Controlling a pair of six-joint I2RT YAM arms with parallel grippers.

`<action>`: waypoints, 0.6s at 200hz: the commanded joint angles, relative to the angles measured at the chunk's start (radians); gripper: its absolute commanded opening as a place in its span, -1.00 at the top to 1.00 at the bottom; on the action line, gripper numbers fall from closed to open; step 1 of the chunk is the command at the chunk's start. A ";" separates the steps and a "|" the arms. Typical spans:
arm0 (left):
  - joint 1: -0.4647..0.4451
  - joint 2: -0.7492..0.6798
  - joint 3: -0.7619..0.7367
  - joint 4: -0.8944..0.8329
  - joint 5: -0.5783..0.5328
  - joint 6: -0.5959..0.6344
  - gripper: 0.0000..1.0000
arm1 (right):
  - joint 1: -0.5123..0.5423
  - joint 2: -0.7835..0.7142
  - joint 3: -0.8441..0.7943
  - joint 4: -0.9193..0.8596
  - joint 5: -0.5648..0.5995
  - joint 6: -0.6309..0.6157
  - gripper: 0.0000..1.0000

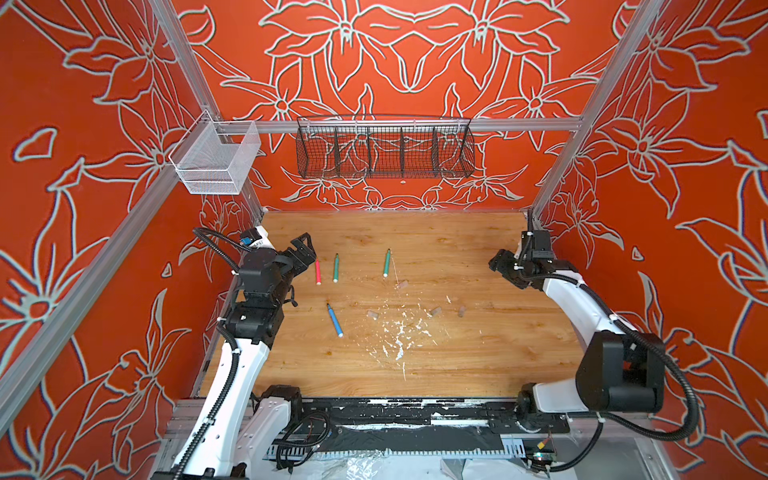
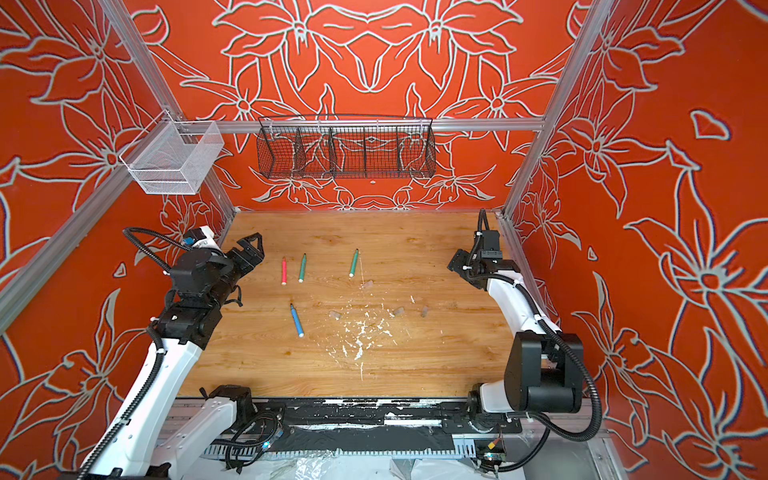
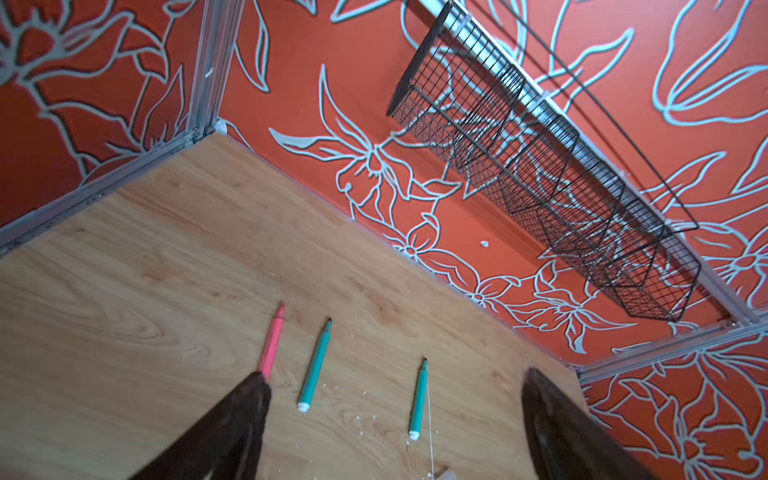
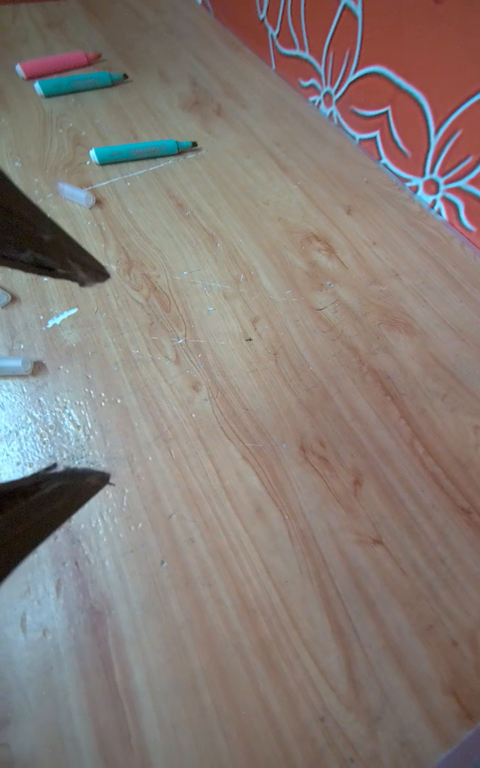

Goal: Insert the pens into the pen caps
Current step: 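Move the left gripper over the teal marker while the right gripper moves over the caps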

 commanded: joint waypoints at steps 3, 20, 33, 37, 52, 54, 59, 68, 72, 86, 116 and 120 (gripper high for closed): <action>0.007 0.047 0.047 -0.039 0.101 0.001 -0.74 | 0.036 -0.030 0.038 -0.086 0.025 -0.046 -0.18; 0.005 0.145 0.105 -0.118 0.148 -0.010 -0.64 | 0.068 -0.037 0.030 -0.088 0.067 -0.051 0.11; -0.007 0.219 0.144 -0.170 0.166 -0.019 -0.58 | 0.099 -0.040 0.027 -0.089 0.098 -0.055 0.28; -0.013 0.238 0.156 -0.182 0.170 -0.018 -0.56 | 0.110 -0.039 0.027 -0.088 0.107 -0.059 0.35; -0.053 0.304 0.201 -0.230 0.158 -0.008 -0.52 | 0.146 -0.038 0.031 -0.096 0.136 -0.065 0.50; -0.061 0.311 0.206 -0.235 0.156 -0.007 -0.52 | 0.150 -0.037 0.031 -0.096 0.141 -0.064 0.50; -0.080 0.333 0.218 -0.245 0.142 -0.002 -0.52 | 0.160 -0.038 0.029 -0.095 0.153 -0.063 0.50; -0.119 0.368 0.241 -0.258 0.121 0.012 -0.51 | 0.178 -0.042 0.021 -0.092 0.174 -0.060 0.51; -0.139 0.386 0.251 -0.266 0.109 0.018 -0.51 | 0.186 -0.045 0.015 -0.089 0.189 -0.059 0.51; -0.198 0.458 0.295 -0.292 0.075 0.036 -0.50 | 0.202 -0.050 0.004 -0.087 0.203 -0.056 0.51; -0.298 0.645 0.422 -0.363 0.045 0.083 -0.40 | 0.208 -0.051 -0.018 -0.088 0.182 -0.059 0.45; -0.308 0.668 0.442 -0.368 0.043 0.091 -0.39 | 0.208 -0.051 -0.023 -0.086 0.181 -0.058 0.43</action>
